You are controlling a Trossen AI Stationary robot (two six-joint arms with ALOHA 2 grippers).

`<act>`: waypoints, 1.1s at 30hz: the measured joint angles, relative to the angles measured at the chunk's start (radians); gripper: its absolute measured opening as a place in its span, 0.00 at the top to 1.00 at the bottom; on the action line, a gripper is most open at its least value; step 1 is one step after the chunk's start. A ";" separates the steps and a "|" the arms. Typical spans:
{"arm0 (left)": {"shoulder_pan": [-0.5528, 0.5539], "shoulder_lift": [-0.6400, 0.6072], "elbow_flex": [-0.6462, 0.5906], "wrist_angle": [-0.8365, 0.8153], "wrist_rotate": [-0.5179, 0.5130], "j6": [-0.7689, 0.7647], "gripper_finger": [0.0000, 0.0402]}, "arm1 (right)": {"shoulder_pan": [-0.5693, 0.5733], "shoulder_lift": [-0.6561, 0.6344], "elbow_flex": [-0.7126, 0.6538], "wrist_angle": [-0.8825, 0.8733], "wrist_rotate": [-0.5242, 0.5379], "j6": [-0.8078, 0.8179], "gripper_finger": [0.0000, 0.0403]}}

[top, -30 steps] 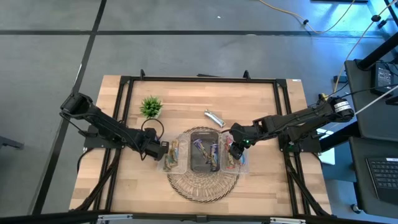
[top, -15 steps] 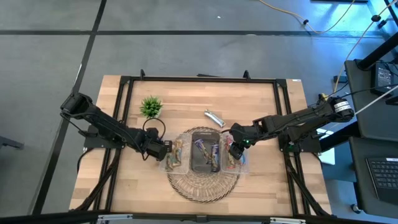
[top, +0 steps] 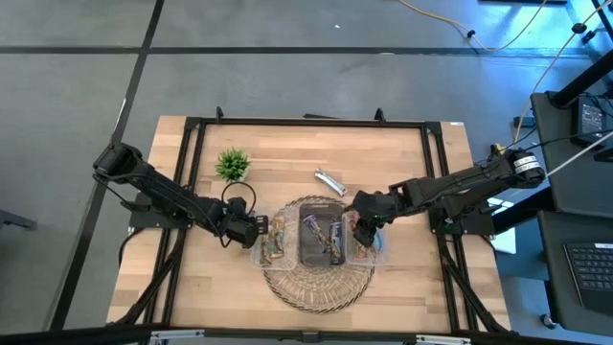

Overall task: Pick and place Granola Bars by type
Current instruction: Put the red granola bar into the right transparent bin

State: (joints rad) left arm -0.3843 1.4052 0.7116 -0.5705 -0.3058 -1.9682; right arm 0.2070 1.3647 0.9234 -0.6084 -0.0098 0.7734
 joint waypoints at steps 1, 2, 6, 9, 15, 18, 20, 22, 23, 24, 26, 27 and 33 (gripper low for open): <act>0.000 0.000 0.000 0.000 0.000 0.000 0.84 | 0.000 0.004 0.000 0.007 0.013 -0.021 0.60; 0.000 0.000 0.000 0.000 0.000 0.000 0.84 | 0.000 0.009 0.000 0.011 0.019 -0.033 0.60; 0.000 0.000 0.000 0.015 -0.002 0.003 0.84 | 0.000 0.035 0.000 0.018 0.028 -0.095 0.60; 0.000 0.000 0.000 0.049 -0.018 0.021 0.84 | 0.000 0.061 0.000 0.029 0.035 -0.156 0.60; 0.000 -0.001 0.000 0.076 -0.020 0.026 0.84 | 0.000 0.106 0.001 0.107 0.035 -0.231 0.60; 0.000 -0.001 0.000 0.078 -0.017 0.027 0.84 | 0.000 0.111 0.001 0.111 0.035 -0.233 0.60; 0.000 -0.001 0.000 0.081 -0.017 0.026 0.84 | 0.000 0.111 0.001 0.113 0.035 -0.234 0.60; 0.000 -0.001 0.000 0.082 -0.017 0.027 0.84 | 0.000 0.111 0.001 0.116 0.034 -0.234 0.60; 0.000 -0.001 0.000 0.082 -0.017 0.027 0.84 | 0.000 0.111 0.001 0.116 0.034 -0.233 0.60; 0.000 -0.001 0.000 0.082 -0.018 0.031 0.84 | 0.000 0.111 0.001 0.117 0.031 -0.234 0.60; 0.000 -0.001 0.000 0.080 -0.021 0.044 0.84 | 0.000 0.111 0.001 0.117 0.018 -0.233 0.60; 0.000 -0.001 0.000 0.076 -0.028 0.049 0.84 | 0.000 0.111 0.001 0.117 0.013 -0.232 0.60; 0.000 -0.001 0.000 0.047 -0.046 0.053 0.84 | 0.000 0.100 0.031 0.081 0.007 -0.233 0.60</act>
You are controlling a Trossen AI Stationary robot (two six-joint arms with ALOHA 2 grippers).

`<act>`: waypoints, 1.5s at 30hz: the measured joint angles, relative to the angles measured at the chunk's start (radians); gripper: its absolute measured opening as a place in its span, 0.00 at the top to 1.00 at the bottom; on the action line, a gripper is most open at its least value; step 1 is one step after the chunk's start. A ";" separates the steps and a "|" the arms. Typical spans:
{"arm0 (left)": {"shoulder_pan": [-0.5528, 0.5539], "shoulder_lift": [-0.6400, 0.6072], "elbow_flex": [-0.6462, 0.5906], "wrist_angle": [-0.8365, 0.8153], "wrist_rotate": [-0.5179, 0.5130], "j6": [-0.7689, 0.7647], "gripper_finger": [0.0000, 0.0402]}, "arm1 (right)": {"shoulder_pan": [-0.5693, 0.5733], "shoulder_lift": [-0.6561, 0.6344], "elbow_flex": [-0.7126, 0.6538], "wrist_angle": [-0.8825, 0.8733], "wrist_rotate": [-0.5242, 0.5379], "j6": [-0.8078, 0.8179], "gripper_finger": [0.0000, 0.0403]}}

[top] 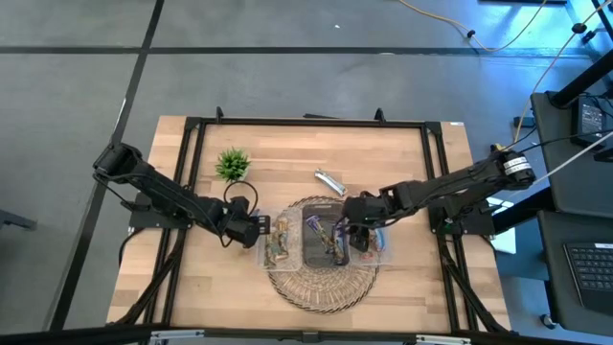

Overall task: Pick and place Granola Bars by type
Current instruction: Put the red granola bar into the right transparent bin

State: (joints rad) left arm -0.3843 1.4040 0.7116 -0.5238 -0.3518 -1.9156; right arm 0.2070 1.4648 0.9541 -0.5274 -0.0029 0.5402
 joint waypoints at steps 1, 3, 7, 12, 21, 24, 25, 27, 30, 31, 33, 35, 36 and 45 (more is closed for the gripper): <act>0.000 0.000 0.000 -0.005 0.002 0.000 0.84 | 0.000 -0.007 0.011 -0.006 0.000 -0.001 0.60; 0.000 -0.008 0.000 -0.024 0.010 0.000 0.84 | 0.000 -0.019 0.033 -0.013 0.005 -0.003 0.60; 0.000 -0.057 0.000 -0.103 0.029 0.000 0.84 | 0.000 -0.030 0.061 -0.032 0.007 -0.013 0.60; -0.011 -0.177 0.000 -0.138 -0.047 0.057 0.84 | 0.000 -0.031 0.076 -0.016 0.008 -0.030 0.60; -0.070 -0.384 0.000 0.182 -0.484 0.587 0.84 | 0.000 -0.030 0.076 0.213 0.009 -0.082 0.60; -0.074 -0.394 0.000 0.430 -0.537 0.919 0.84 | 0.000 -0.030 0.076 0.377 0.009 -0.117 0.60; -0.074 -0.391 0.000 0.517 -0.536 1.026 0.84 | 0.000 -0.030 0.076 0.437 0.010 -0.142 0.60; -0.071 -0.374 0.000 0.699 -0.514 1.226 0.84 | 0.000 -0.030 0.076 0.556 0.014 -0.201 0.60; -0.059 -0.336 0.001 0.930 -0.410 1.471 0.84 | 0.001 -0.030 0.077 0.709 0.049 -0.261 0.60; -0.054 -0.321 0.001 0.997 -0.364 1.535 0.84 | 0.001 -0.030 0.077 0.749 0.068 -0.279 0.60; -0.043 -0.285 0.001 1.106 -0.287 1.641 0.84 | 0.000 -0.030 0.077 0.810 0.099 -0.298 0.60; -0.032 -0.251 0.001 1.191 -0.237 1.716 0.84 | 0.000 -0.030 0.077 0.853 0.109 -0.325 0.60; -0.028 -0.236 0.001 1.222 -0.221 1.746 0.84 | 0.000 -0.030 0.077 0.872 0.109 -0.342 0.60; 0.012 -0.175 0.001 1.319 -0.167 1.847 0.84 | 0.000 -0.030 0.077 0.899 0.105 -0.375 0.60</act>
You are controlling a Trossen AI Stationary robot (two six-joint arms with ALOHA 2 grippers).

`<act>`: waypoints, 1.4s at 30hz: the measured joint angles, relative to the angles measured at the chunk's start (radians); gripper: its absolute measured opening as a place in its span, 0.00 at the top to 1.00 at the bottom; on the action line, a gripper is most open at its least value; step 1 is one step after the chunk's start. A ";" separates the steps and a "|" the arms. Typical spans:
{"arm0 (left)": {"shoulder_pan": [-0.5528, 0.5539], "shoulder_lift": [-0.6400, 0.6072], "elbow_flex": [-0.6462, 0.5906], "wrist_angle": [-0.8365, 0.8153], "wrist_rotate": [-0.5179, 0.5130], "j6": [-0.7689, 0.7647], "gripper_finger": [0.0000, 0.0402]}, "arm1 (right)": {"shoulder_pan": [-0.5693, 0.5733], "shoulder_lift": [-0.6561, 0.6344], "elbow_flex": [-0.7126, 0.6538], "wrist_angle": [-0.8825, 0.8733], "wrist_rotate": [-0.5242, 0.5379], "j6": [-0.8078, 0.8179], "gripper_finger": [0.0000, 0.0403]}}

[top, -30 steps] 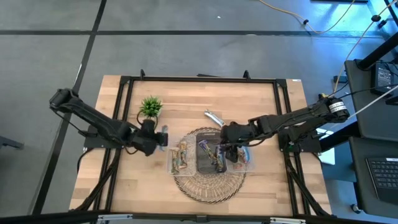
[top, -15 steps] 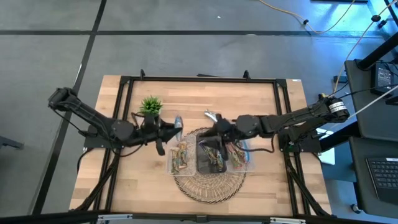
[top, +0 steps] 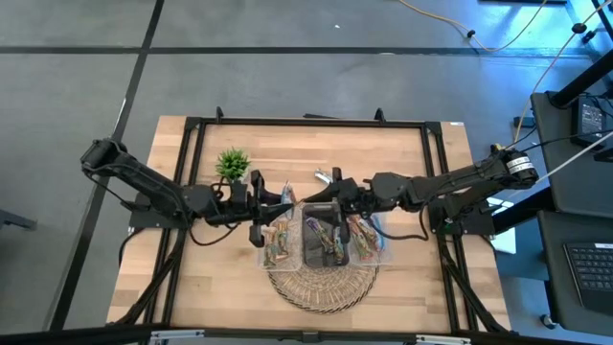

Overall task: Pick and place Granola Bars by type
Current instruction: Put the red granola bar into the right transparent bin

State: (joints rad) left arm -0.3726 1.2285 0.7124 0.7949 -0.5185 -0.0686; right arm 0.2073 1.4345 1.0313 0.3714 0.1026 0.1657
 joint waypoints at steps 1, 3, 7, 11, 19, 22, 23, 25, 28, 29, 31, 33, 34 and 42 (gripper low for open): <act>0.004 0.000 0.000 -0.002 0.009 0.003 0.84 | 0.000 0.000 0.000 0.000 -0.010 -0.020 0.60; 0.014 0.000 0.000 -0.004 0.035 0.004 0.84 | 0.000 0.000 0.000 0.000 -0.024 -0.044 0.60; 0.042 0.000 0.000 -0.003 0.106 0.004 0.84 | 0.000 0.000 0.000 0.000 -0.025 -0.044 0.51; 0.069 0.000 0.000 -0.004 0.147 0.005 0.84 | 0.000 0.000 0.000 0.001 -0.010 -0.044 0.37; 0.108 0.000 0.000 0.001 0.171 0.020 0.84 | 0.000 0.021 0.000 0.035 0.060 -0.013 0.25; 0.114 0.000 0.000 0.002 0.194 0.022 0.84 | 0.000 0.042 0.000 0.056 0.087 0.008 0.25; 0.115 0.000 0.000 0.002 0.197 0.023 0.84 | -0.001 0.050 0.000 0.066 0.089 0.009 0.24; 0.115 0.000 0.000 0.002 0.197 0.023 0.84 | 0.000 0.059 -0.002 0.090 0.088 0.008 0.24; 0.114 0.000 0.000 0.001 0.199 0.029 0.84 | -0.002 0.061 -0.002 0.123 0.083 0.009 0.24; 0.114 0.000 0.000 0.000 0.199 0.029 0.84 | -0.005 0.061 -0.002 0.125 0.083 0.009 0.24; 0.114 0.000 0.000 0.001 0.199 0.030 0.84 | -0.009 0.063 -0.002 0.133 0.081 0.009 0.24; 0.114 0.000 0.000 0.000 0.199 0.030 0.84 | -0.014 0.063 -0.002 0.149 0.082 0.008 0.24; 0.114 0.000 0.000 0.000 0.199 0.030 0.84 | -0.017 0.063 -0.002 0.154 0.081 0.008 0.24; 0.114 0.000 0.000 -0.001 0.198 0.030 0.84 | -0.024 0.082 -0.002 0.198 0.059 0.012 0.24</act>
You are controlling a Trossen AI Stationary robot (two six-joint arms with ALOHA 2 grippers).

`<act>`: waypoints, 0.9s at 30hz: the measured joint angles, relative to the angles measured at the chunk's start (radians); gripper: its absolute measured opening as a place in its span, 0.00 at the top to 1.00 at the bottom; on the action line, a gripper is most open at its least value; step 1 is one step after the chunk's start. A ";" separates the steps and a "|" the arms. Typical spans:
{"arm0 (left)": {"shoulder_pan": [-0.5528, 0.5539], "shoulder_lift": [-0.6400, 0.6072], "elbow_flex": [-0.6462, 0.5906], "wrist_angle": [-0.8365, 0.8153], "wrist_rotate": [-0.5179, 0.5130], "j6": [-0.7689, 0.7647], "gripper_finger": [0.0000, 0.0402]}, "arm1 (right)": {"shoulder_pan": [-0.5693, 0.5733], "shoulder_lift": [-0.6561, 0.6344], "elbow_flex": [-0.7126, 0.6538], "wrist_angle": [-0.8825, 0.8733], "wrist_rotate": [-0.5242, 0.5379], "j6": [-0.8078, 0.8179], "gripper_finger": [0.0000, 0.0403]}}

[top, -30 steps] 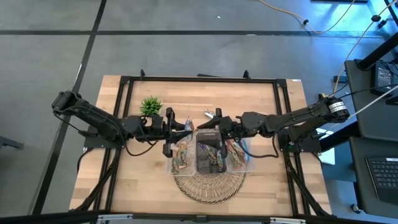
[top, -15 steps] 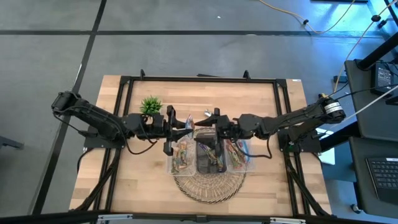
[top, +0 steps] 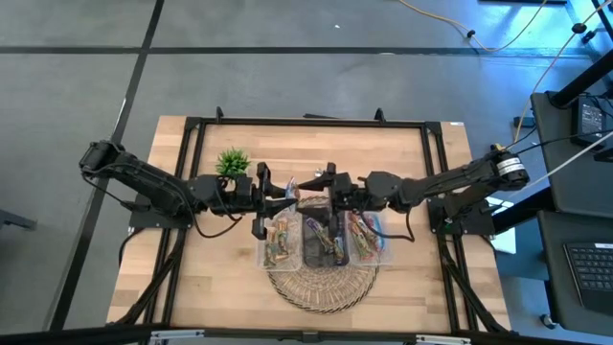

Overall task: Pick and place Granola Bars by type
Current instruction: Put the red granola bar into the right transparent bin

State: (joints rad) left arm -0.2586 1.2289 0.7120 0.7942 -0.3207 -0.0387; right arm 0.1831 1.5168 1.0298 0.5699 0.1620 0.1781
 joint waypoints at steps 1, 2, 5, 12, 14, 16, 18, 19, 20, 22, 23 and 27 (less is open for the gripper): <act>0.000 0.000 0.000 0.000 -0.001 0.000 0.84 | 0.000 0.011 0.001 0.017 -0.018 0.000 0.24; 0.000 0.000 0.000 0.000 -0.002 0.000 0.84 | 0.000 0.026 0.010 0.026 -0.030 0.000 0.24; 0.000 0.000 0.000 0.002 -0.001 0.000 0.84 | 0.001 0.061 0.040 0.011 -0.041 -0.001 0.25; 0.000 0.000 0.000 -0.005 -0.001 -0.001 0.84 | 0.000 0.075 0.107 -0.097 -0.059 -0.005 0.37; 0.000 0.000 0.000 -0.004 -0.001 -0.001 0.84 | 0.000 0.075 0.118 -0.119 -0.059 -0.004 0.42; -0.001 0.000 0.000 -0.004 -0.001 0.000 0.84 | 0.000 0.075 0.122 -0.131 -0.059 -0.001 0.47; 0.000 0.000 0.000 -0.005 -0.001 0.000 0.84 | 0.000 0.075 0.122 -0.143 -0.058 -0.001 0.52; 0.000 0.000 0.000 -0.005 -0.001 0.000 0.84 | 0.000 0.075 0.122 -0.145 -0.058 -0.001 0.55; -0.001 0.000 0.000 -0.004 -0.001 0.000 0.84 | 0.000 0.075 0.122 -0.145 -0.058 -0.001 0.57; -0.001 -0.001 0.000 -0.005 0.002 0.000 0.84 | 0.000 0.075 0.122 -0.146 -0.058 0.000 0.61; -0.001 0.000 0.000 -0.005 0.002 0.000 0.84 | 0.000 0.075 0.122 -0.146 -0.058 0.000 0.63; -0.001 -0.001 0.000 -0.005 0.001 0.000 0.84 | 0.000 0.075 0.122 -0.146 -0.058 -0.001 0.68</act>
State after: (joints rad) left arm -0.2592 1.2282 0.7116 0.7895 -0.3195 -0.0391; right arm 0.1833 1.5917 1.1515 0.4240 0.1043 0.1776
